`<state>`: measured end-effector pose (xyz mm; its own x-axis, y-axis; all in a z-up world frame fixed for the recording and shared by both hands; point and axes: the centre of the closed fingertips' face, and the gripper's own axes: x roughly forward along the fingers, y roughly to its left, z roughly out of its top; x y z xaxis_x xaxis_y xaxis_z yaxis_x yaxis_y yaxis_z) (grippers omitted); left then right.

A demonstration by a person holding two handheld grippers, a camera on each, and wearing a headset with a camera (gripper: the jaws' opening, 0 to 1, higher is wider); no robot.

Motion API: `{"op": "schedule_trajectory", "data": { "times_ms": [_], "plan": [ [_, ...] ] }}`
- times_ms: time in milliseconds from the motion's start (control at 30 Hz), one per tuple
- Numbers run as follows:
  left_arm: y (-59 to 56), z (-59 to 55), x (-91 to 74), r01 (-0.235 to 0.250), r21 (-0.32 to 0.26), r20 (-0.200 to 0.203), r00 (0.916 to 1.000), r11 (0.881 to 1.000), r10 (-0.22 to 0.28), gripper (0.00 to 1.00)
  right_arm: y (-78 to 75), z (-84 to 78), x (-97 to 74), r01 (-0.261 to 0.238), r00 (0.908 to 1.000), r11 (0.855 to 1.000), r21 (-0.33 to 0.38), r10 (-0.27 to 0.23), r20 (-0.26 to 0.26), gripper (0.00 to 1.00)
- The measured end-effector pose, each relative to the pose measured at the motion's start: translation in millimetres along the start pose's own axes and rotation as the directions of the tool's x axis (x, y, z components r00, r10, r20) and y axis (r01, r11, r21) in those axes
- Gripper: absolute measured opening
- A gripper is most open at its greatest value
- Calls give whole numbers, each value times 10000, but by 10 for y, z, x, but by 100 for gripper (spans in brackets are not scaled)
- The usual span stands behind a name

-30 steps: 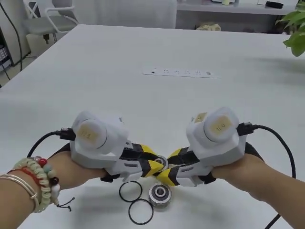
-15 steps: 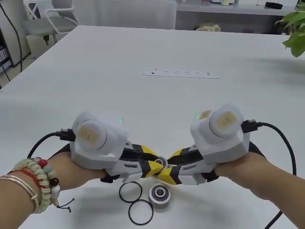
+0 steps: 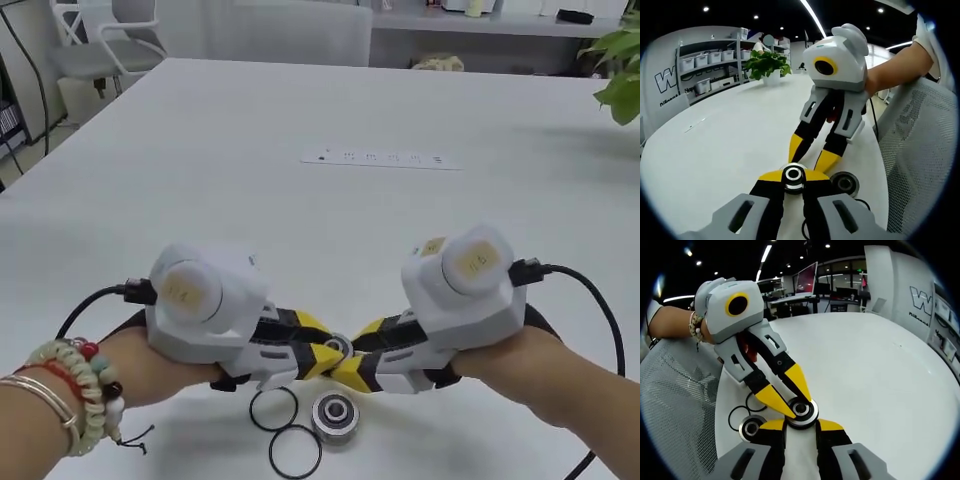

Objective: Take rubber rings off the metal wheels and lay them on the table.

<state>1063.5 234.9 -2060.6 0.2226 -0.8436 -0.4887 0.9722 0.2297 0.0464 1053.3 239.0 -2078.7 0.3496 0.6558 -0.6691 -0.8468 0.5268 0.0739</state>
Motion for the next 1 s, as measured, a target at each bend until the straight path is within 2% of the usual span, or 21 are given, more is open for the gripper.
{"op": "schedule_trajectory", "data": {
  "times_ms": [367, 600, 667, 900, 1000],
  "plan": [
    [-9, 0, 2, 16, -29, 12, 10000, 10000, -16, 8, 19, -28, -18, -116, 9996, 9997, -220, 110, -252, 17],
    [-20, 2, 7, 44, -44, 33, 10000, 10000, -44, 8, 22, -56, -34, -244, 9992, 9996, 109, 248, -323, 14],
    [-19, 1, 5, 54, -72, 50, 10000, 10000, -54, 8, 17, -74, -44, -237, 9986, 9996, 145, 243, -467, 10],
    [-15, 1, 3, 7, -210, 65, 10000, 9998, -6, 8, -3, -86, -61, -228, 9988, 9991, 371, 244, -432, 1],
    [-13, 2, 3, -18, -206, 71, 10000, 9998, 20, 8, -30, -85, -75, -174, 9992, 9961, 859, 203, -334, 0]
  ]
}}
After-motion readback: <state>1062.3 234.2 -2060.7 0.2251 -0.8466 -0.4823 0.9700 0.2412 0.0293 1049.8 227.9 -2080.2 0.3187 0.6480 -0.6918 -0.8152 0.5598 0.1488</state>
